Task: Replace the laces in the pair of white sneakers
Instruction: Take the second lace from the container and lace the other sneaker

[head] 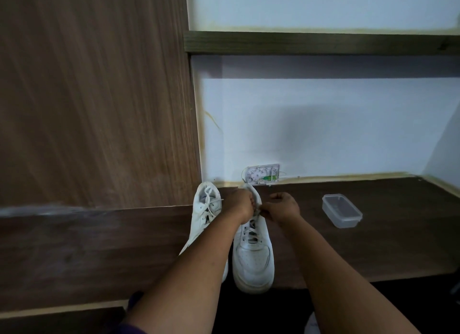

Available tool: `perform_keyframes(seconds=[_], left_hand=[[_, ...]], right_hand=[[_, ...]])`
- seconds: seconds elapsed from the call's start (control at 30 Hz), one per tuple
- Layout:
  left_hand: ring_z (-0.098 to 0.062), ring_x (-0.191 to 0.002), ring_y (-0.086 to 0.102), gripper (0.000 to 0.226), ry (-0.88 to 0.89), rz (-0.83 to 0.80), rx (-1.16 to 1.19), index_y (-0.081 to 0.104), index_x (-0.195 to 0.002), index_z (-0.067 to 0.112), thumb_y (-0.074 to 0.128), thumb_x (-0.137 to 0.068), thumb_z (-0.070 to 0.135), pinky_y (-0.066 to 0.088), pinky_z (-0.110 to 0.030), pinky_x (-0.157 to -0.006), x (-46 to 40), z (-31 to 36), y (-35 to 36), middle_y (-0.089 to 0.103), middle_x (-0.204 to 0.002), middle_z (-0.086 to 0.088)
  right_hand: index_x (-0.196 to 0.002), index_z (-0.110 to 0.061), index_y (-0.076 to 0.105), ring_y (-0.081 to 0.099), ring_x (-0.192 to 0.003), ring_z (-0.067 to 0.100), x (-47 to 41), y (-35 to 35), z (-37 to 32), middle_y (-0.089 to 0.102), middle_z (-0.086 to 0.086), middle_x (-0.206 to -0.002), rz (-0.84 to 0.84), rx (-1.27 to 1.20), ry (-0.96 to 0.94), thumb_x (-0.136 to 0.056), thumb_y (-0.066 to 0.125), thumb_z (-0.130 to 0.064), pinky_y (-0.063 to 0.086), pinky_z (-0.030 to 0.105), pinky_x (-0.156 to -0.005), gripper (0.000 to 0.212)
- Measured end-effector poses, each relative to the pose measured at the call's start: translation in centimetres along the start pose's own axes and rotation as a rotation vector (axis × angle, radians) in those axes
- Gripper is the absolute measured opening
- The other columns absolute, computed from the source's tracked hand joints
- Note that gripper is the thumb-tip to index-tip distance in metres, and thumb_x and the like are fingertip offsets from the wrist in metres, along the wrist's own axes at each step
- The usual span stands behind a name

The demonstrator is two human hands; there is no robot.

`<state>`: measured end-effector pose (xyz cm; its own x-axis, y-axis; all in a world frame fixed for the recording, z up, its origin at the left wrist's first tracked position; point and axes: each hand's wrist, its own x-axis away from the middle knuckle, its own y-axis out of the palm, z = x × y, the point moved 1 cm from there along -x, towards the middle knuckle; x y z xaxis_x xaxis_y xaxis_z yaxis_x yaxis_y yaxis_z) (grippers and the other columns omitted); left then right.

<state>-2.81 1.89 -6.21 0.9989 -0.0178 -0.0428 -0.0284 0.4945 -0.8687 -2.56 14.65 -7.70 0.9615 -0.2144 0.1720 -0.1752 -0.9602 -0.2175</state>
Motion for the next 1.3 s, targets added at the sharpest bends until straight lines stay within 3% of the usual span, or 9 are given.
perform_keyframes(seconds=[0.27, 0.37, 0.53, 0.67, 0.83, 0.97, 1.13, 1.23, 1.3], left_hand=[[-0.026, -0.100, 0.063, 0.013, -0.008, 0.067, -0.015, 0.073, -0.096, 0.014, 0.065, -0.086, 0.011, 0.045, -0.027, -0.075, 0.3, 0.2, 0.3, 0.067, -0.111, -0.009], [-0.027, -0.102, 0.062, 0.014, -0.003, 0.070, -0.016, 0.073, -0.095, 0.016, 0.066, -0.085, 0.011, 0.048, -0.029, -0.080, 0.3, 0.3, 0.6, 0.067, -0.111, -0.009], [-0.020, -0.091, 0.063, 0.006, 0.000, 0.062, 0.138, 0.072, -0.084, 0.022, 0.069, -0.085, 0.019, 0.045, -0.025, -0.071, 0.1, -0.6, 0.4, 0.070, -0.103, -0.003], [-0.013, -0.081, 0.059, 0.005, -0.015, 0.093, 0.195, 0.074, -0.082, 0.023, 0.072, -0.084, 0.020, 0.045, -0.023, -0.070, 0.2, -1.0, 0.5, 0.071, -0.101, 0.001], [-0.020, -0.100, 0.061, 0.010, -0.065, 0.065, 0.180, 0.076, -0.089, 0.026, 0.068, -0.086, 0.032, 0.049, -0.028, -0.082, 0.2, -0.9, 0.3, 0.069, -0.108, -0.001], [-0.023, -0.097, 0.062, 0.030, -0.168, -0.046, 0.386, 0.063, -0.112, 0.016, 0.050, -0.097, 0.038, 0.052, -0.034, -0.086, 0.2, -2.0, -0.7, 0.066, -0.112, -0.010], [-0.012, -0.072, 0.059, 0.014, -0.173, -0.303, 0.396, 0.053, -0.092, 0.013, 0.051, -0.100, 0.024, 0.048, -0.026, -0.070, 0.6, -4.0, -1.4, 0.065, -0.087, -0.005], [-0.011, -0.060, 0.045, 0.020, -0.160, -0.311, 0.407, 0.054, -0.081, 0.012, 0.056, -0.097, 0.023, 0.036, -0.021, -0.054, 0.4, -4.0, -1.9, 0.055, -0.073, -0.002], [-0.012, -0.059, 0.041, 0.017, -0.166, -0.290, 0.373, 0.057, -0.085, 0.009, 0.058, -0.096, 0.023, 0.033, -0.022, -0.051, 0.2, -4.0, -2.1, 0.053, -0.072, -0.003]], right_hand=[[-0.104, -0.009, 0.056, 0.069, -0.070, 0.022, -0.1, 0.1, 0.1, 0.067, 0.016, -0.087, -0.012, -0.044, 0.014, -0.070, 0.077, 0.001, 0.059, 0.029, -0.064, 0.041], [-0.100, -0.010, 0.055, 0.070, -0.074, 0.024, -0.4, 0.1, 0.4, 0.067, 0.016, -0.087, -0.016, -0.079, 0.015, -0.069, 0.079, 0.000, 0.060, 0.036, -0.072, 0.040], [-0.097, -0.008, 0.055, 0.069, -0.079, 0.028, -1.4, 0.2, 1.0, 0.067, 0.019, -0.092, -0.037, -0.124, 0.015, -0.076, 0.077, -0.006, 0.058, 0.045, -0.080, 0.031], [-0.103, -0.008, 0.052, 0.063, -0.070, 0.025, -1.2, 0.1, 1.3, 0.063, 0.015, -0.082, -0.076, -0.052, 0.014, -0.080, 0.073, 0.000, 0.054, 0.033, -0.061, 0.032], [-0.115, -0.009, 0.044, 0.058, -0.073, 0.022, -1.0, 0.0, 0.8, 0.060, 0.015, -0.099, -0.050, 0.097, 0.003, -0.079, 0.070, -0.002, 0.051, 0.037, -0.064, 0.045], [-0.128, -0.001, 0.042, 0.055, -0.110, 0.033, -2.4, -5.1, 0.1, 0.053, 0.018, -0.120, 0.206, 0.163, 0.017, -0.088, 0.058, -0.005, 0.044, 0.036, -0.088, 0.044], [-0.137, 0.001, 0.033, 0.046, -0.124, 0.042, -3.3, -12.4, 2.8, 0.043, 0.027, -0.138, 0.600, 0.053, 0.249, -0.092, 0.054, -0.007, 0.044, 0.046, -0.097, 0.050], [-0.135, -0.006, 0.033, 0.036, -0.127, 0.042, -2.6, -13.1, 3.0, 0.037, 0.023, -0.141, 0.751, 0.286, 0.273, -0.090, 0.054, -0.010, 0.039, 0.052, -0.099, 0.050], [-0.132, -0.009, 0.042, 0.038, -0.124, 0.040, -2.3, -11.4, 2.0, 0.040, 0.020, -0.137, 0.674, 0.605, 0.103, -0.093, 0.050, -0.024, 0.038, 0.048, -0.099, 0.043]])
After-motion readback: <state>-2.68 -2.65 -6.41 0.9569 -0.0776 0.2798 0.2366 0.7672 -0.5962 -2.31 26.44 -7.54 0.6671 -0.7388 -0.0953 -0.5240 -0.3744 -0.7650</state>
